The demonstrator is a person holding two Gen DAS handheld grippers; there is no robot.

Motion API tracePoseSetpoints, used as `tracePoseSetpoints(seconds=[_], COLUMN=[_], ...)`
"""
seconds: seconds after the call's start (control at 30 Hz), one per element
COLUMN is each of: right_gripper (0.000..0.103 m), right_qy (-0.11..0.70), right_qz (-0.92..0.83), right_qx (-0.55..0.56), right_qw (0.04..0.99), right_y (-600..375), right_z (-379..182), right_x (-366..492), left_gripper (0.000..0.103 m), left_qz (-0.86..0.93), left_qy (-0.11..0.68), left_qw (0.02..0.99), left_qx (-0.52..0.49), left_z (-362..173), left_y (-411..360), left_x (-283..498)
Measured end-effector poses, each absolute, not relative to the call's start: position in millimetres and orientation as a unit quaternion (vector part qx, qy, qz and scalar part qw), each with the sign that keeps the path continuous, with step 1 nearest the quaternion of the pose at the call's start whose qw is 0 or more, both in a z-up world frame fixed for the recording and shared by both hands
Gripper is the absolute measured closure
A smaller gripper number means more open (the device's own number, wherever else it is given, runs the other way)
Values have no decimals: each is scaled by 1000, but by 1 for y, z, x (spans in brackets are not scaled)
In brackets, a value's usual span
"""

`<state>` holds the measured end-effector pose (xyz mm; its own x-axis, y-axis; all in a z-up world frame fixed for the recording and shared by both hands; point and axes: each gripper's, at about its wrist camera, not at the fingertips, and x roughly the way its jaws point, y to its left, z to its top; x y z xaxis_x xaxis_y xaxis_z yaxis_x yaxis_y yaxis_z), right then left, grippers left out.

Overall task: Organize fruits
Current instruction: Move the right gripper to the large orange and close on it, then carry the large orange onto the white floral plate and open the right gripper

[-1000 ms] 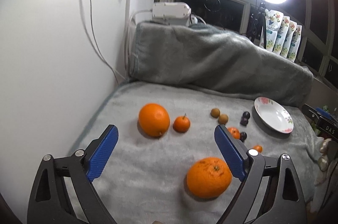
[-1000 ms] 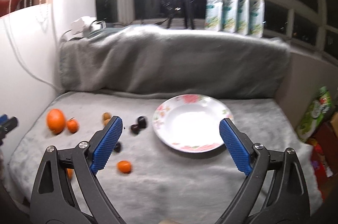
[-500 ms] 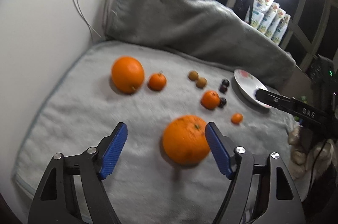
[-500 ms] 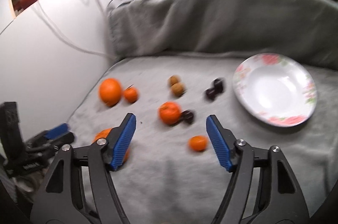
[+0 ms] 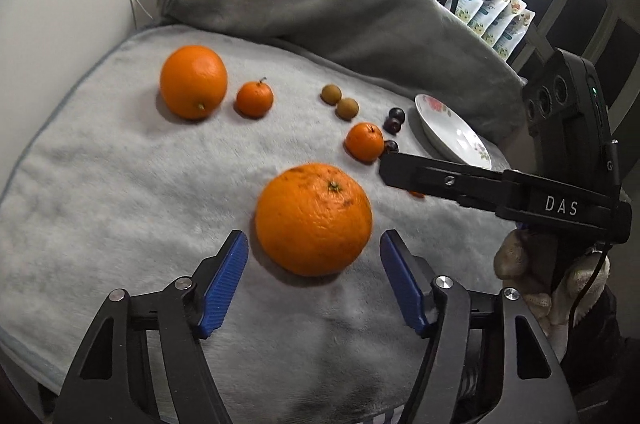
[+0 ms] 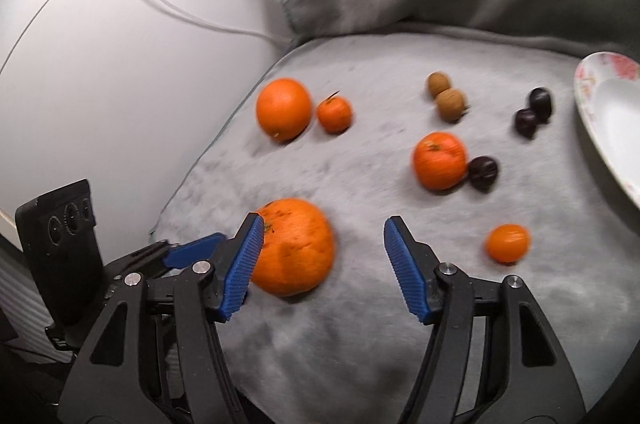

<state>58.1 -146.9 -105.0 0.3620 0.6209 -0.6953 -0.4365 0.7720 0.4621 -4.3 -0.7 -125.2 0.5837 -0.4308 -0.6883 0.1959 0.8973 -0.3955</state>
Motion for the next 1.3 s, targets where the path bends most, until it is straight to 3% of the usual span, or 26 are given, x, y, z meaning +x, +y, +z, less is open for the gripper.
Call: tracePoseSetpoints(seconds=[0.5,1.3], right_gripper=[37,40], right_qy=[510,468], right_qz=[369,323], right_qx=[106,125], right_qw=[770,813], right_y=[-123,-172], right_z=[-127,-101], right_x=[65,59], left_gripper=[47,48], left_qz=[-187,-236], left_qy=[438,421], left_qw=[868,869], left_qx=[-140,-109], left_z=[-138,-116], left_y=[0,-46], left_x=[-1,21])
